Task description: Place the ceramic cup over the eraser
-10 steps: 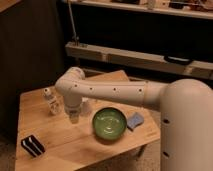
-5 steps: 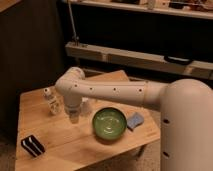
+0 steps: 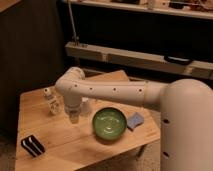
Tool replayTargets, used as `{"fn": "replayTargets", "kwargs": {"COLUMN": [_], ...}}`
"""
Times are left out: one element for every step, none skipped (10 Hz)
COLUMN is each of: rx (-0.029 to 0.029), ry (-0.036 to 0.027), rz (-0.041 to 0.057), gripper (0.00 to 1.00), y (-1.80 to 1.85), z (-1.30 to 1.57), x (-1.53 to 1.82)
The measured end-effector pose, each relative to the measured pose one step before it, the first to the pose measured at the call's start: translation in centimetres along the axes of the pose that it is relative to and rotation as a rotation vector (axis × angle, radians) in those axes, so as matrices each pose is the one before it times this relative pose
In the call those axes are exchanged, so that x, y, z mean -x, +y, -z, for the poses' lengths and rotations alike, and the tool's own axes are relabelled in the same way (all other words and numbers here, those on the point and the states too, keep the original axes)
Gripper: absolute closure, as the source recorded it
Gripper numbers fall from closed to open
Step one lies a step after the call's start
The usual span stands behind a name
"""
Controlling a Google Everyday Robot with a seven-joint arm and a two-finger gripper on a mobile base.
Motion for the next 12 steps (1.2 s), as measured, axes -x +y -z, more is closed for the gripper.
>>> {"fn": "replayTargets", "kwargs": {"rx": [0.00005, -0.00004, -0.00002, 0.00005, 0.00429, 0.02343, 0.02972, 0.04624, 0.04636, 0.04284, 0.03432, 0.00855], "ry": [0.00001, -0.00005, 0.00004, -0.00001, -0.00307, 0.0, 0.00669, 0.007, 0.02092, 0.02828, 0.03908, 0.04492], "rz": [0.00003, -0.00004, 0.00004, 0.00001, 0.00261, 0.00887, 0.0075, 0.00745, 0.00235, -0.00249, -0.01277, -0.02071], "gripper": [0.97, 0.97, 0.97, 0.97, 0.97, 0.97, 0.97, 0.97, 0.97, 0.97, 0.99, 1.0], "y": [0.0, 0.0, -0.002, 0.001, -0.037, 0.26, 0.42, 1.048, 1.341, 1.732, 2.355, 1.743], "z": [0.004, -0.004, 0.001, 0.002, 0.079, 0.29, 0.634, 1.157, 1.759, 1.751, 1.632, 0.793], "x": [-0.003, 0.003, -0.004, 0.002, 0.099, 0.003, 0.007, 0.399, 0.526, 0.832, 1.395, 1.015]}}
